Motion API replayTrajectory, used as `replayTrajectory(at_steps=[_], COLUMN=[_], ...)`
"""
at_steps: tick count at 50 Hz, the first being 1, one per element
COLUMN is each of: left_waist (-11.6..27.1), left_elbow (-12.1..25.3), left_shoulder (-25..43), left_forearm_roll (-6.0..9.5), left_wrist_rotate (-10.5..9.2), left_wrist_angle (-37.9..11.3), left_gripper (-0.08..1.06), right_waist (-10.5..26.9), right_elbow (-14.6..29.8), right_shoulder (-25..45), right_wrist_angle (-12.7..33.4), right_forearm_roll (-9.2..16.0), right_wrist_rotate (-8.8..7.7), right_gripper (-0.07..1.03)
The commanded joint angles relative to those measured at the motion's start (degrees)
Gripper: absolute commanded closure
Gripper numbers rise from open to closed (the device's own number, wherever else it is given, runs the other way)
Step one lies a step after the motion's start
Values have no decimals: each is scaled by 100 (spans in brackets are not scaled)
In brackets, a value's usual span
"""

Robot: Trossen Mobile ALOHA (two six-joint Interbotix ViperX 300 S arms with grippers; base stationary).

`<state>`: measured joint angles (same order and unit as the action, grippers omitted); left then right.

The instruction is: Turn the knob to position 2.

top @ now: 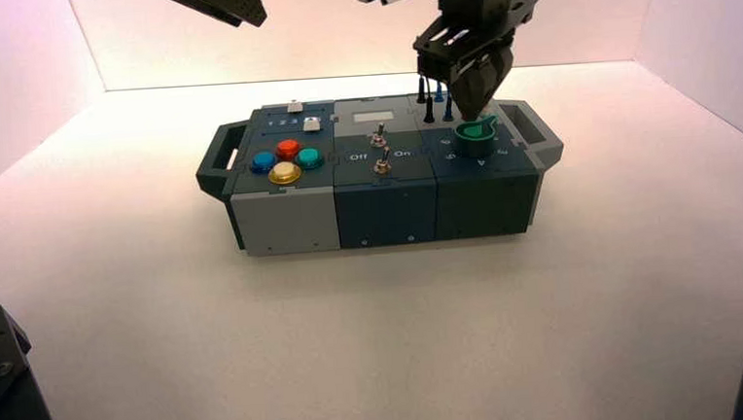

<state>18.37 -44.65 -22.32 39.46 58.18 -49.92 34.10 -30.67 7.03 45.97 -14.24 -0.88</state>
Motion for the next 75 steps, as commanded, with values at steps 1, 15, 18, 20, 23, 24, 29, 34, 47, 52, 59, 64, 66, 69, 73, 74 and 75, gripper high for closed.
replayTrajectory(at_steps=[1,15,18,20,23,24,29,34,47,52,59,64,66,69,73,74,75], left_waist=[26,26,26,26,26,18,18,26,26,26,18,26,18,26,26,26,26], left_elbow=[167,167,167,167,167,167,167,167,167,158,167,176,185,193,220,220,220], left_shoulder=[-35,-35,-35,-35,-35,-35,-26,-35,44,132,211,308,325,369,413,422,431], left_forearm_roll=[26,26,26,26,26,26,26,26,18,9,9,18,9,9,9,9,18], left_wrist_rotate=[44,53,53,53,53,53,62,62,97,97,105,105,105,105,105,105,105], left_wrist_angle=[26,26,26,26,26,26,44,79,202,281,369,396,396,404,404,404,404], left_gripper=[19,19,19,19,19,19,19,19,19,19,19,19,19,19,19,19,19], right_waist=[-26,-26,-26,-26,-26,-26,-26,-88,-334,-466,-492,-668,-773,-888,-1090,-1125,-1187], right_elbow=[132,149,149,158,158,158,149,114,105,62,53,44,0,-70,-79,-79,-79], right_shoulder=[-70,-70,-79,-88,-105,-105,-193,-387,-712,-1090,-1415,-1652,-1731,-1863,-2004,-2021,-2039], right_wrist_angle=[35,35,26,26,26,18,-97,-246,18,79,158,439,501,519,519,527,527], right_forearm_roll=[-35,-44,-44,-44,-44,-44,-53,-44,-18,105,404,703,870,1160,1661,1731,1846], right_wrist_rotate=[53,53,70,70,70,70,114,202,123,-53,-396,-782,-949,-1230,-1652,-1696,-1793], right_gripper=[98,98,98,98,98,98,98,98,98,98,98,98,98,98,98,98,98])
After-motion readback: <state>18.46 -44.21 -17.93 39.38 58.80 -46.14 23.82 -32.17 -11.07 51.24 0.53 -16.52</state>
